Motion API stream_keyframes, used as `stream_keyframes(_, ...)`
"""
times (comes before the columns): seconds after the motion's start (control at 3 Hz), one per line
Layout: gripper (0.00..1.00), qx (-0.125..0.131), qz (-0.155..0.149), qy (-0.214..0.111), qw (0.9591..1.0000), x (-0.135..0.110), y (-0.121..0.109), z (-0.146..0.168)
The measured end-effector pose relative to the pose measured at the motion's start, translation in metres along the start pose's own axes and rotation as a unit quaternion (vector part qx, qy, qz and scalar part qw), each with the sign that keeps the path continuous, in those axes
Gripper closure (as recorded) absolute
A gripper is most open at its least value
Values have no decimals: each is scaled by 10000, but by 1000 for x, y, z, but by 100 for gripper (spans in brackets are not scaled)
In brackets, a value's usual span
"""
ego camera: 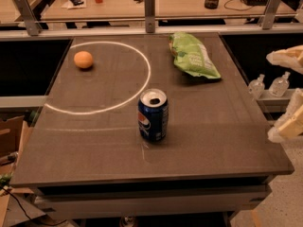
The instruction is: Move pepsi can near green rice chip bag
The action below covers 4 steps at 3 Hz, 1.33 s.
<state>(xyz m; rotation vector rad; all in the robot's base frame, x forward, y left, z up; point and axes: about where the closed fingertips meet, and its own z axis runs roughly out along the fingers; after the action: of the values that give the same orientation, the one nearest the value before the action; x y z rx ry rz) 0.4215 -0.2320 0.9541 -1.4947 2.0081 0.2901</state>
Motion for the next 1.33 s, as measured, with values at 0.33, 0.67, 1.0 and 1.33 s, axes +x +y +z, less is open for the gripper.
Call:
stream_keyframes(0.33,0,-538,-148,-883,9945,-9,27,12)
stream_keyframes(0.67,0,-988,-153,-1376,9854,-13,56,26)
stream_keyframes(1.0,0,-1302,-62,-1530,9796,-8,81,44)
stream_keyframes(1.33,0,-1302,-63,-1530,9796,-8,81,44)
